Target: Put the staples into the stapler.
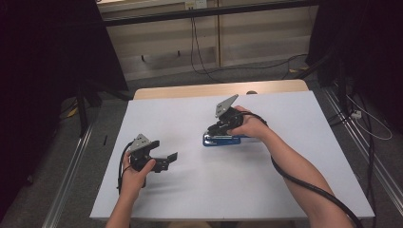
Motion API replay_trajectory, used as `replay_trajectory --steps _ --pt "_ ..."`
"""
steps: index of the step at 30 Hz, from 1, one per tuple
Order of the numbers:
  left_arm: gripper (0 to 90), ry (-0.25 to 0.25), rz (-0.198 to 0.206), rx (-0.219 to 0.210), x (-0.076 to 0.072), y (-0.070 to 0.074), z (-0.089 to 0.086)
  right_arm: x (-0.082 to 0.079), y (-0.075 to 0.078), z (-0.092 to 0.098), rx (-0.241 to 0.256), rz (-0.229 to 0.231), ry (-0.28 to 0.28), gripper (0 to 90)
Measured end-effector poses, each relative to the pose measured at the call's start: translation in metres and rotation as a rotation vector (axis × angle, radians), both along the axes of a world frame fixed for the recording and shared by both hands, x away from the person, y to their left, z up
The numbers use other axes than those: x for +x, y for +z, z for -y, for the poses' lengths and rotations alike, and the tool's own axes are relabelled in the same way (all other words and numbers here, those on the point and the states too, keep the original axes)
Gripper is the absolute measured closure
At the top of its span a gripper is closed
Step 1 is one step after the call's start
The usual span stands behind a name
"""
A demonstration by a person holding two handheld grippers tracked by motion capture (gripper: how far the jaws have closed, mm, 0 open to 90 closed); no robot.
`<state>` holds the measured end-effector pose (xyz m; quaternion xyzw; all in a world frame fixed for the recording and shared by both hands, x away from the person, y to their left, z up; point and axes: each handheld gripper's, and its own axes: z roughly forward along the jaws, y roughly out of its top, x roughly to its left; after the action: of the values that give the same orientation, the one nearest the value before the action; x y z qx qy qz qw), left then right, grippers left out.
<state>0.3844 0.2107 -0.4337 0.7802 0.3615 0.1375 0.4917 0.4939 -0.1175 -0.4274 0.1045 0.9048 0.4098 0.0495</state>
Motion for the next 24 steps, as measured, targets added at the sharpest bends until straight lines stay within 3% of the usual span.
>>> replay_trajectory --steps 24 --pt "5.1 0.001 -0.001 -0.001 0.0005 -0.0006 -0.0002 0.0016 -0.0012 0.0016 -0.007 0.005 0.022 79.7"
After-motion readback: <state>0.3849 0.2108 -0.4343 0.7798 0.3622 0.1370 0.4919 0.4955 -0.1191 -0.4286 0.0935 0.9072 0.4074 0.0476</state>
